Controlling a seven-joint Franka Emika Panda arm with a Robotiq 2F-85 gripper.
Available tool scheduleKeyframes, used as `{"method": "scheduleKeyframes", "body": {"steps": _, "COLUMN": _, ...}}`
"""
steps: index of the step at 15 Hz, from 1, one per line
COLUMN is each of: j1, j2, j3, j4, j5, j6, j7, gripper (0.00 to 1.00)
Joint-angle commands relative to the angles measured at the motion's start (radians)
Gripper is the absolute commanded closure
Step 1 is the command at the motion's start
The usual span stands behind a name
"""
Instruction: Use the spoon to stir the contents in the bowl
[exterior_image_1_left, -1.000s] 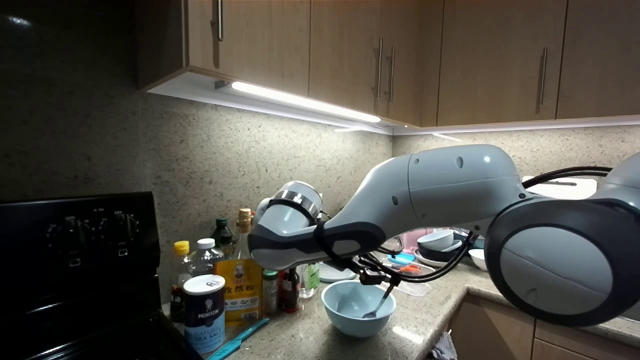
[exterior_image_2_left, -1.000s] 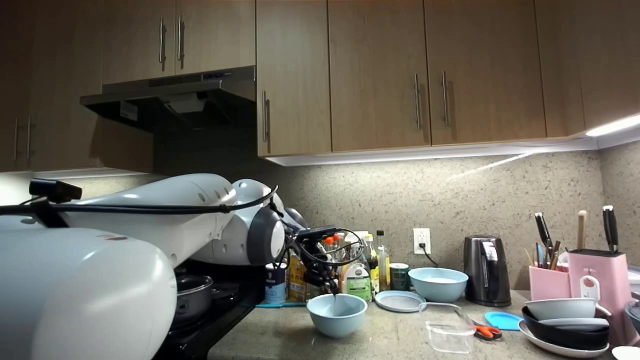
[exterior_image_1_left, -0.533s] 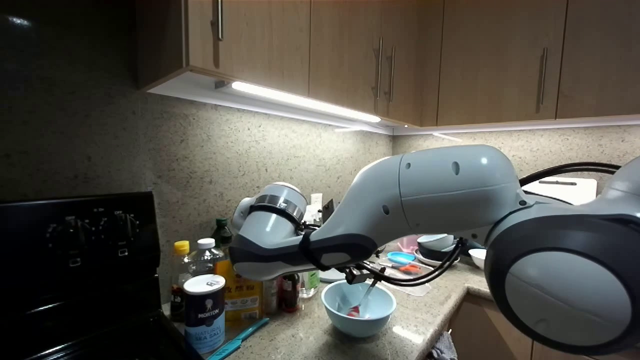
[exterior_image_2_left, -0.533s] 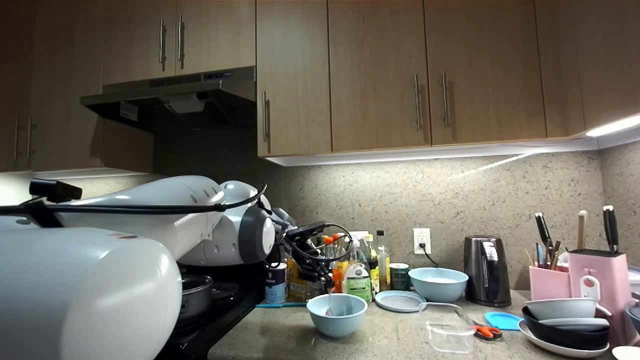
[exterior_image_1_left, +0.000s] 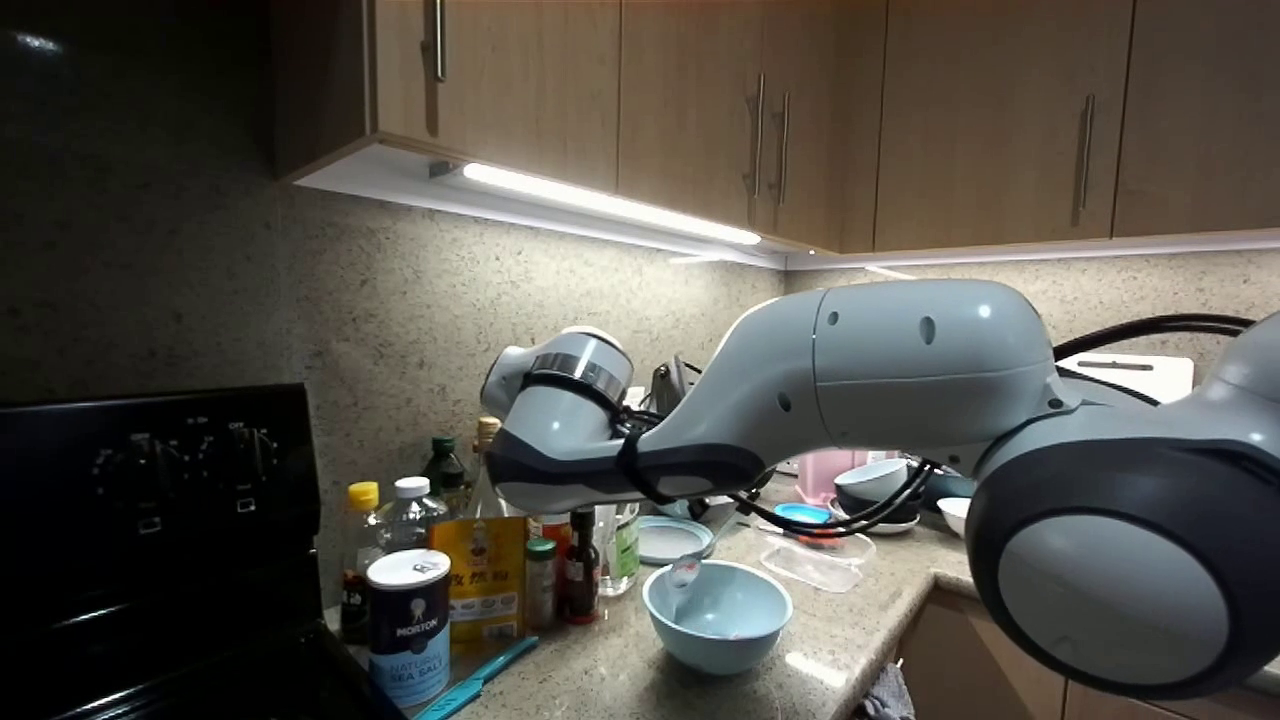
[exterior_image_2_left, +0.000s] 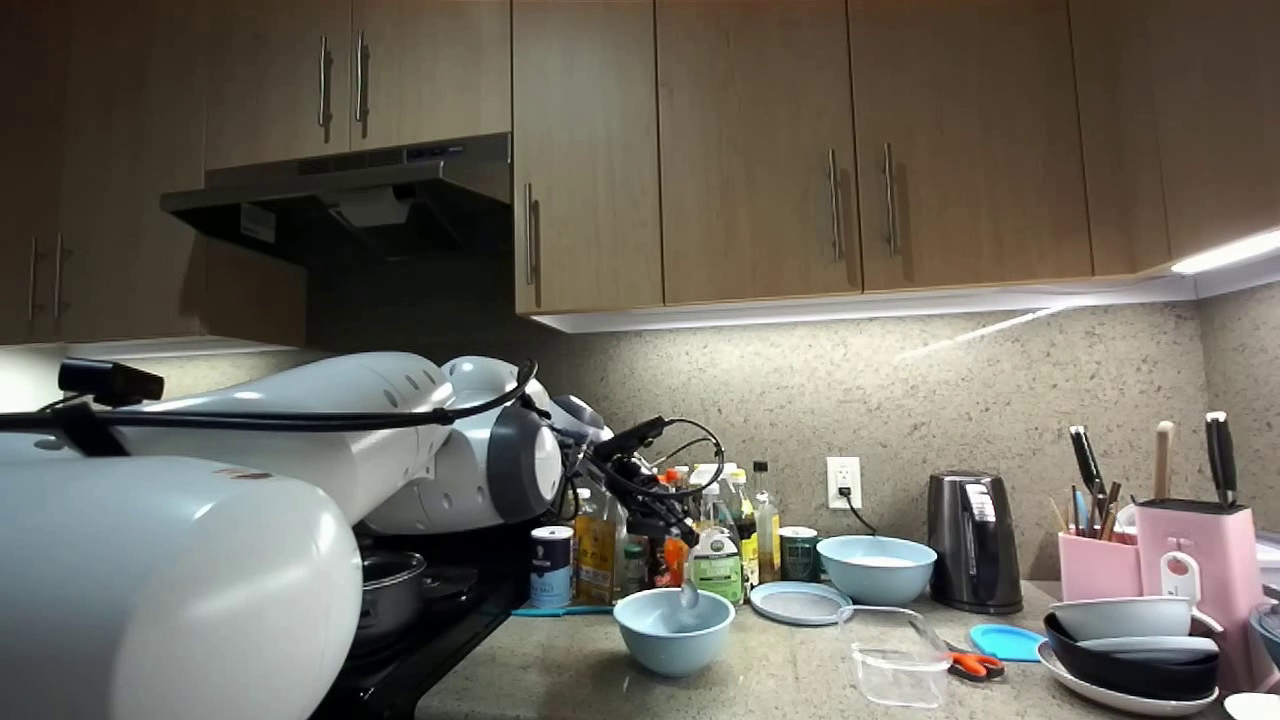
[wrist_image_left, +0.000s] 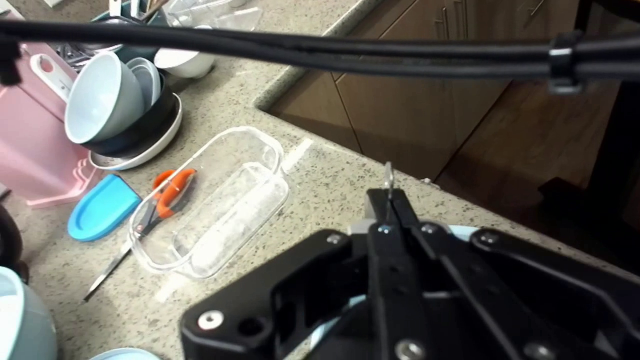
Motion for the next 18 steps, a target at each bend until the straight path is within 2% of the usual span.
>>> {"method": "scheduleKeyframes", "body": {"steps": 1, "j1": -0.033, "j2": 0.003, "j3": -0.028, "j4": 0.033, "j5": 0.028, "j6": 0.033, "j7": 0.012, "gripper": 0.99}}
{"method": "scheduleKeyframes", "body": {"steps": 10, "j1": -0.087, "j2": 0.008, "j3": -0.032, "j4": 0.025, "j5": 0.115, "j6": -0.098, "j7": 0.018, "gripper": 0.99}}
{"method": "scheduleKeyframes", "body": {"steps": 15, "j1": -0.069, "j2": 0.029, "j3": -0.02, "j4": 0.012, "j5": 0.173, "j6": -0.197, "j7": -0.019, "gripper": 0.99}}
{"method": "scheduleKeyframes", "body": {"steps": 18, "j1": -0.046, "j2": 0.052, "j3": -0.024, "j4": 0.009, "j5": 0.182, "j6": -0.204, "j7": -0.063, "gripper": 0.99}}
